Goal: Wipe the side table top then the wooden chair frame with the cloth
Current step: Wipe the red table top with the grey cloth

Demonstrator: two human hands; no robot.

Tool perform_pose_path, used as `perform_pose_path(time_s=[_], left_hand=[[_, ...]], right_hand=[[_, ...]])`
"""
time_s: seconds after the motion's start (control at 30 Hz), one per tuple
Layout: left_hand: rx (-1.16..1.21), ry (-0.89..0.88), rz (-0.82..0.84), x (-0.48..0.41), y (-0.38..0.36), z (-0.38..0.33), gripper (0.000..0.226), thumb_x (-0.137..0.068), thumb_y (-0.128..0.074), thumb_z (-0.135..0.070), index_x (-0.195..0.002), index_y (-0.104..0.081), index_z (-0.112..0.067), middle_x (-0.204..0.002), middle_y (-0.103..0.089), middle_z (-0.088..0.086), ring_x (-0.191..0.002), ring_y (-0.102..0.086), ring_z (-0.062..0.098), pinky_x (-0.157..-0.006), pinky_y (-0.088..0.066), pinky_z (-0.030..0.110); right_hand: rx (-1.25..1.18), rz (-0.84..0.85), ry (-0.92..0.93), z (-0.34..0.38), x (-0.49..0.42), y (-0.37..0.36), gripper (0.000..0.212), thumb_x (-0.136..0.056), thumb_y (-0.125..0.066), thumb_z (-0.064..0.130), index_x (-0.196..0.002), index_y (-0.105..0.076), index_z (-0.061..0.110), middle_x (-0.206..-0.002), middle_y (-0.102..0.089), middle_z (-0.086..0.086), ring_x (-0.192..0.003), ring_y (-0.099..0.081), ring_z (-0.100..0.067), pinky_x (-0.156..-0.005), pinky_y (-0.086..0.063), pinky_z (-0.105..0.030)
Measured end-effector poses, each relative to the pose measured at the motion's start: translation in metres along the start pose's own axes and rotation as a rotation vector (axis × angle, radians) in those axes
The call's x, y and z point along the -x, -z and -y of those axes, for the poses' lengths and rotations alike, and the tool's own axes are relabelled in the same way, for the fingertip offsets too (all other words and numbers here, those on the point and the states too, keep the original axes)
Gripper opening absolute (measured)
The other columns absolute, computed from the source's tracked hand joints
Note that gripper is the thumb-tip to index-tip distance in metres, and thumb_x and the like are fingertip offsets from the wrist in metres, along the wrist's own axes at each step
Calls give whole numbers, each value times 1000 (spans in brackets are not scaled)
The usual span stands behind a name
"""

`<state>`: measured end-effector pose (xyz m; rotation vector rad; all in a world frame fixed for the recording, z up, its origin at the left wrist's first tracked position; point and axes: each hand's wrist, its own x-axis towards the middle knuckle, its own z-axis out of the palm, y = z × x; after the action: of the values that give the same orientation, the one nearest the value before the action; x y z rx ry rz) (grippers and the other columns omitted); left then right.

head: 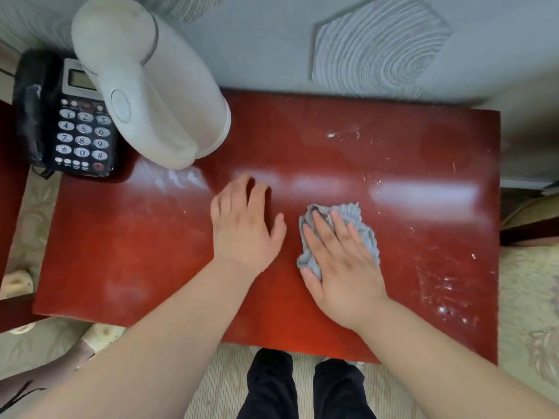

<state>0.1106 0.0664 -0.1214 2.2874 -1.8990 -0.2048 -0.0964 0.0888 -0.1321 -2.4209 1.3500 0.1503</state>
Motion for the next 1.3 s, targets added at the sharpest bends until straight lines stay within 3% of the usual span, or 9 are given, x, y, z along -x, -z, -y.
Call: perform_pose_path(time_s=[0.17,0.3,0.5,0.63,0.73,0.9,1.13,1.3], left_hand=[[-79,-73,144,-60,-19,1,73,-95,-39,-54,-160,-36,-22,-174,-19,9,-159,-17,32,-129,-12,53],[-105,-77,144,-59,-20,4,74,-95,-39,-53,-163,-31,-24,-175,-16,6,-161,-12,29,-131,-9,51],[-139,-49,198,-61,-20,1,78,-95,-36,-54,-165,-22,-23,-176,-8,3,-163,-2,25,-131,-7,50],[-192,-39,236,-63,-21,1,87,-96,-28,-57,-168,-9,-13,-177,-3,6,-163,2,24,-131,-7,50],[-215,-30,256,-63,-21,1,90,-95,-26,-58,-168,-5,-9,-176,2,9,-163,4,26,-131,-5,51],[-218,6,263,-63,-21,1,94,-95,-30,-61,-167,-6,-7,-176,4,12,-162,7,30,-131,-3,52],[-221,-2,287,-64,-21,1,93,-94,-27,-60,-167,-4,-7,-176,6,12,-162,7,30,-131,-6,51],[-205,-10,299,-66,-21,2,94,-95,-25,-61,-167,-1,-7,-175,9,14,-162,10,29,-131,-5,52]], right_hand=[[6,-42,-4,-6,-56,7,73,-102,-34,56,-166,-17,23,-174,-4,1,-160,9,-22,-130,-5,-47],[18,-114,-7,-30,-109,24,74,-100,-35,55,-164,-23,20,-173,-15,-1,-160,-3,-24,-129,-11,-47],[-27,-97,-257,-52,-111,40,73,-103,-34,53,-166,-15,20,-174,-4,1,-160,9,-22,-130,-1,-43],[38,-32,-69,-27,-84,28,72,-103,-36,49,-166,-16,19,-174,-4,0,-160,10,-25,-130,-3,-46],[60,-26,44,-34,-113,34,72,-103,-33,52,-166,-15,21,-174,-7,1,-160,7,-23,-130,-1,-45],[46,-26,-27,-35,-177,50,70,-105,-24,51,-166,-6,23,-174,1,4,-159,12,-20,-130,4,-41],[56,-57,85,-52,-87,33,69,-104,-40,48,-165,-19,23,-173,-12,1,-161,0,-22,-129,-13,-49],[51,-100,191,-47,-144,40,65,-104,-36,49,-163,-30,22,-171,-23,-1,-160,-9,-25,-129,-15,-49]])
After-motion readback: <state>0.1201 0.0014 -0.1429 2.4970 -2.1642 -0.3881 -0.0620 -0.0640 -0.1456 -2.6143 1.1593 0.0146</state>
